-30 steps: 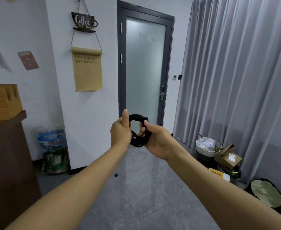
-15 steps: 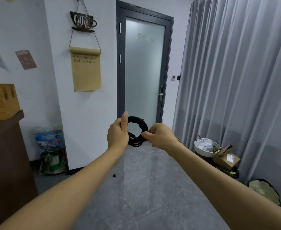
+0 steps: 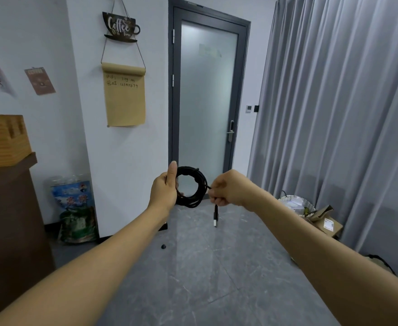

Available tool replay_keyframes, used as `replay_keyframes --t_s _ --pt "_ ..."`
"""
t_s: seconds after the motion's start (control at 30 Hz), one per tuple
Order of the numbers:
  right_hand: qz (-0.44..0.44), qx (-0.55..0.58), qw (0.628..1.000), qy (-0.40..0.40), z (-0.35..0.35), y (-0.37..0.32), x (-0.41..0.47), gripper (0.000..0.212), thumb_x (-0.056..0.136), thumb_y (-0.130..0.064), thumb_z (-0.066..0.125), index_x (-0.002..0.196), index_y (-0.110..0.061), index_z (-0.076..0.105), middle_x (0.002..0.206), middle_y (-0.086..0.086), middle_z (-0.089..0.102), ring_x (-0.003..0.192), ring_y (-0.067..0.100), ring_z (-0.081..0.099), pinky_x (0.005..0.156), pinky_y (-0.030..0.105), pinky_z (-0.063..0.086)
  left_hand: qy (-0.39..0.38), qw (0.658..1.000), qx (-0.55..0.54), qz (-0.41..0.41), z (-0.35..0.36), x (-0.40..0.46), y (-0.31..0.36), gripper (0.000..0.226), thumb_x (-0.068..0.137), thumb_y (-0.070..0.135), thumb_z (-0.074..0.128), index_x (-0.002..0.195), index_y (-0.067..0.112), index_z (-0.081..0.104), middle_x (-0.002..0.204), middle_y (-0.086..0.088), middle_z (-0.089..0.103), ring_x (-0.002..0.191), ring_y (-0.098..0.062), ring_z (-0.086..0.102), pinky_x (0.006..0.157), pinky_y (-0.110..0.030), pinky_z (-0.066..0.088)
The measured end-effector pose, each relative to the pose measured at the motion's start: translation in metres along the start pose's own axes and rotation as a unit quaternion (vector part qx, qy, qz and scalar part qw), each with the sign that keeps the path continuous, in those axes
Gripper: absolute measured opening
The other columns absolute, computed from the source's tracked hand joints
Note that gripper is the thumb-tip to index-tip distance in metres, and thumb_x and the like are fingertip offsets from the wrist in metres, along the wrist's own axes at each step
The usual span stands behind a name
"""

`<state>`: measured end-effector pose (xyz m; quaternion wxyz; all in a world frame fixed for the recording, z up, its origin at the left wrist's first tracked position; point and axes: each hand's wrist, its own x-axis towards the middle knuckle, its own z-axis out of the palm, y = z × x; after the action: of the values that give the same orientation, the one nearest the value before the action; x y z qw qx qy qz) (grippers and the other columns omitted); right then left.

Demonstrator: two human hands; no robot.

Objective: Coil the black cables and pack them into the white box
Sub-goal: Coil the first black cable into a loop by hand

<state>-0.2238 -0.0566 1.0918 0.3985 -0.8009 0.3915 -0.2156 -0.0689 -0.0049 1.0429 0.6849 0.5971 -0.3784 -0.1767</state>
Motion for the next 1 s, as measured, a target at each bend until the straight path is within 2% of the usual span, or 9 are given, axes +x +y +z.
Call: replay_keyframes --t_s 0.13,0.23,0.37,0.43,0.53,0.6,0.7,0.87,1.0 --pt "-0.041 -0.065 0.993 0.089 0.013 0.005 0.004 0.013 0.089 -0.004 0.060 0.086 0.007 0.067 0.083 0.017 0.069 0.076 0.025 0.070 0.078 0.036 0.058 0.052 0.982 -0.130 -0.130 0.012 -0.002 0.004 0.048 0.097 0.049 0.038 0.064 0.015 0.043 0.063 0.001 0.041 0.059 -0.014 0.037 0.068 -0.031 0.038" --pt "-0.047 -0.015 0.990 0.129 0.023 0.013 0.007 0.026 0.093 -0.012 0.056 0.086 0.012 0.066 0.079 0.014 0.071 0.071 0.025 0.069 0.069 0.036 0.057 0.067 0.953 -0.229 -0.186 0.017 -0.005 0.009 0.040 0.099 0.041 0.039 0.070 0.015 0.047 0.068 -0.001 0.046 0.058 -0.014 0.042 0.061 -0.026 0.040" --pt "-0.030 0.093 0.985 0.139 0.035 0.016 0.014 0.047 0.091 -0.033 0.057 0.088 0.014 0.062 0.086 0.025 0.069 0.089 0.044 0.064 0.081 0.057 0.052 0.094 0.927 -0.292 -0.216 0.018 -0.007 0.011 0.042 0.100 0.036 0.039 0.123 0.003 0.054 0.133 -0.012 0.057 0.121 -0.029 0.054 0.080 -0.031 0.046" --pt "-0.016 0.127 0.982 0.139 0.038 0.017 0.019 0.051 0.086 -0.039 0.063 0.091 0.011 0.063 0.091 0.029 0.067 0.080 0.039 0.067 0.087 0.056 0.051 0.086 0.922 -0.302 -0.226 0.020 -0.008 0.009 0.042 0.100 0.036 0.039 0.125 0.004 0.052 0.116 -0.009 0.065 0.105 -0.025 0.063 0.074 -0.029 0.046" --pt "0.012 0.160 0.977 0.137 0.039 0.016 0.021 0.048 0.079 -0.036 0.071 0.092 0.010 0.066 0.080 0.025 0.065 0.070 0.021 0.050 0.090 0.048 0.052 0.063 0.919 -0.306 -0.239 0.025 -0.009 0.007 0.031 0.100 0.037 0.040 0.088 0.012 0.053 0.068 0.002 0.047 0.057 -0.012 0.046 0.057 -0.025 0.043" --pt "0.033 0.200 0.969 0.139 0.038 0.015 0.020 0.037 0.080 -0.027 0.073 0.083 0.010 0.067 0.079 0.024 0.065 0.071 0.021 0.052 0.092 0.053 0.049 0.062 0.917 -0.309 -0.246 0.027 -0.010 0.007 0.034 0.100 0.037 0.040 0.077 0.014 0.048 0.064 0.003 0.042 0.054 -0.011 0.041 0.058 -0.024 0.042" --pt "0.054 0.298 0.946 0.117 0.034 0.015 0.016 0.015 0.085 -0.007 0.066 0.072 0.000 0.065 0.081 0.020 0.067 0.076 0.024 0.062 0.083 0.034 0.055 0.059 0.920 -0.310 -0.231 0.028 -0.012 0.009 0.035 0.100 0.037 0.040 0.073 0.015 0.046 0.062 0.003 0.040 0.054 -0.010 0.038 0.060 -0.024 0.040" --pt "0.027 0.375 0.922 0.098 0.035 0.020 0.007 0.017 0.089 -0.005 0.058 0.073 -0.007 0.063 0.075 0.006 0.065 0.069 0.013 0.061 0.069 0.018 0.035 0.078 0.964 -0.183 -0.174 0.034 -0.009 0.005 0.047 0.099 0.046 0.033 0.066 0.015 0.044 0.065 0.002 0.043 0.064 -0.017 0.042 0.075 -0.032 0.040" --pt "-0.014 0.381 0.920 0.087 0.034 0.021 0.003 0.014 0.090 -0.005 0.057 0.078 -0.007 0.065 0.075 0.005 0.066 0.065 0.007 0.063 0.061 0.013 0.039 0.082 0.982 -0.111 -0.127 0.030 -0.007 0.004 0.051 0.100 0.047 0.024 0.063 0.016 0.041 0.064 0.001 0.041 0.060 -0.015 0.039 0.073 -0.032 0.036"
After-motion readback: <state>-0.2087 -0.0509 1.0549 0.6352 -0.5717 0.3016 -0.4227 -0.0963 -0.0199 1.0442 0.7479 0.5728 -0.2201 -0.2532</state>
